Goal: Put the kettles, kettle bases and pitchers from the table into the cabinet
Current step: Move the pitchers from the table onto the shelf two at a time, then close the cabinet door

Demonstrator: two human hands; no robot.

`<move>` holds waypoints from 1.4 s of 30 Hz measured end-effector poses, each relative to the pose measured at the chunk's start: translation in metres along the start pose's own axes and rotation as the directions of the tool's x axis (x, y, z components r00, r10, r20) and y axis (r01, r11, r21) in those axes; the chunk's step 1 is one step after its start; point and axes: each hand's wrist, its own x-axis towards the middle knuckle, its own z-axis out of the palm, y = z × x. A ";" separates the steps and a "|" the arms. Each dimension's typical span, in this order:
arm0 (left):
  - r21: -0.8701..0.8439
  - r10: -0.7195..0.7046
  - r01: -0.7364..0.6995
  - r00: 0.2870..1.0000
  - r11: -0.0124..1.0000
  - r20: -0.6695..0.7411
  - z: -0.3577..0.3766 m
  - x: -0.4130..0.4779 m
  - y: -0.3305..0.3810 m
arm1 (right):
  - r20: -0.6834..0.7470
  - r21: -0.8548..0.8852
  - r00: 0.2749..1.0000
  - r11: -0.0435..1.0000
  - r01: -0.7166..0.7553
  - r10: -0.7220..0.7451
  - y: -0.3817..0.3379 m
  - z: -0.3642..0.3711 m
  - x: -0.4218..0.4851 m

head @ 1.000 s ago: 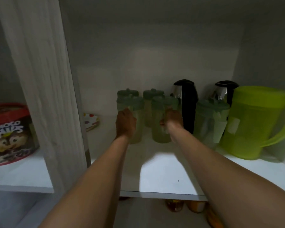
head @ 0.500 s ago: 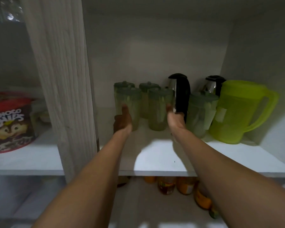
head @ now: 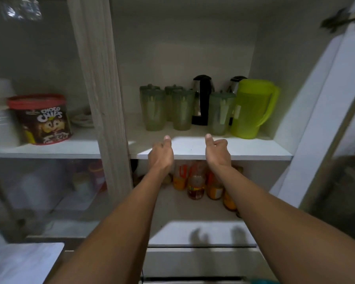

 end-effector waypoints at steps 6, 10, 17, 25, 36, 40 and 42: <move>0.039 0.114 -0.117 0.991 0.992 0.075 0.009 -0.071 0.024 | -0.173 -0.004 0.984 0.999 0.046 -0.046 -0.002 -0.077 -0.064; 0.041 0.212 -0.227 0.950 0.973 0.228 0.032 -0.135 0.029 | -0.336 -0.081 0.940 0.996 0.028 -0.054 0.010 -0.137 -0.121; -0.058 0.379 -0.395 0.814 0.917 0.441 0.076 -0.286 0.051 | -0.605 -0.256 0.792 0.961 -0.104 -0.075 0.038 -0.263 -0.222; -0.189 0.471 -0.468 0.610 0.863 0.637 0.151 -0.438 0.081 | -0.872 -0.299 0.471 0.906 -0.299 -0.132 0.055 -0.404 -0.287; -0.206 0.489 -0.514 0.508 0.833 0.709 0.249 -0.556 0.135 | -0.846 -0.165 0.533 0.963 -0.214 -0.027 0.085 -0.532 -0.287; -0.207 0.472 -0.484 0.529 0.850 0.705 0.262 -0.561 0.134 | -0.794 -0.174 0.607 0.972 -0.160 -0.042 0.087 -0.526 -0.285; -0.202 0.452 -0.451 0.562 0.869 0.692 0.260 -0.562 0.130 | -0.814 -0.196 0.577 0.967 -0.160 -0.070 0.086 -0.520 -0.288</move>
